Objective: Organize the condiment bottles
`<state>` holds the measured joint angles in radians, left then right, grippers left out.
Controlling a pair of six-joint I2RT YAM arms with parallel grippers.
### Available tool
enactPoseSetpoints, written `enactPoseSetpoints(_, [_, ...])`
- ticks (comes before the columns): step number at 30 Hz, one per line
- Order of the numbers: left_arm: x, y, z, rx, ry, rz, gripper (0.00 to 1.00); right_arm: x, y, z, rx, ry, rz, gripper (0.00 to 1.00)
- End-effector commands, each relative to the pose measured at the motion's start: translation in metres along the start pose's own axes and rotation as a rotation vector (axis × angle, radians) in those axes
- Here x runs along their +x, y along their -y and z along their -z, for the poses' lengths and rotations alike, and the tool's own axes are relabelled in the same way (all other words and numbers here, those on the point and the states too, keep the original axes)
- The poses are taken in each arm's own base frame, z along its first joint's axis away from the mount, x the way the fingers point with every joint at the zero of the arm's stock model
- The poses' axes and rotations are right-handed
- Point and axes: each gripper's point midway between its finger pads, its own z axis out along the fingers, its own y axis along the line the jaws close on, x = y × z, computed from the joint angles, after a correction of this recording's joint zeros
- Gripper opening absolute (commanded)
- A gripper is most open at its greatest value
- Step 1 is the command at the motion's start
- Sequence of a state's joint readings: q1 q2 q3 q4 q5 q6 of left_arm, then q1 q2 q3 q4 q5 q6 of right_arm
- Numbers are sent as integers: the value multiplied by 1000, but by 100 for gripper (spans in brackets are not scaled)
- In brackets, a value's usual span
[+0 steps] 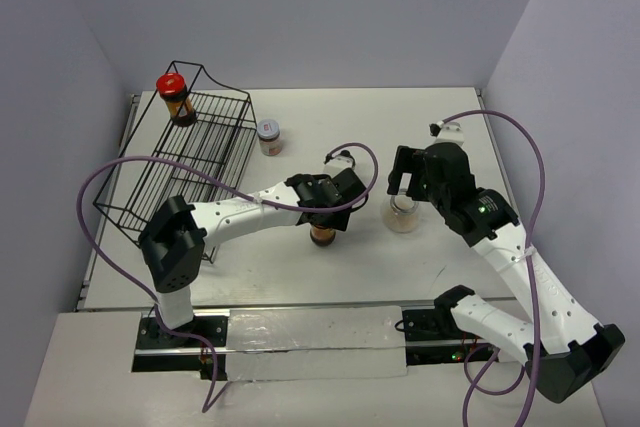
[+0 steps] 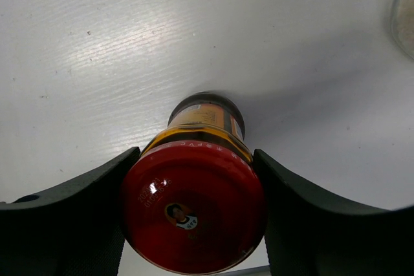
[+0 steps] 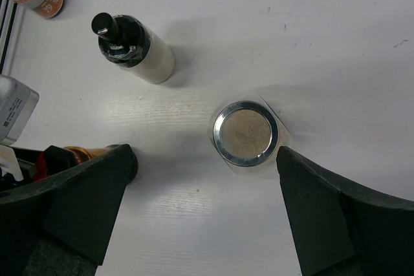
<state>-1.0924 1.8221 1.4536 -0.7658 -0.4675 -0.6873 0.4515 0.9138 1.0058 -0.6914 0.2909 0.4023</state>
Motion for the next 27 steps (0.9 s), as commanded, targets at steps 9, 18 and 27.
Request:
enactPoseSetpoints(9, [-21, -7, 24, -13, 66, 33, 10, -21, -12, 0, -45, 63, -23, 100])
enactPoseSetpoints(18, [-81, -41, 81, 6, 168, 101, 10, -24, -12, -1, -48, 77, -27, 100])
enactPoseSetpoints(27, [-159, -108, 131, -35, 324, 216, 10, -28, -10, -1, -28, 95, -17, 100])
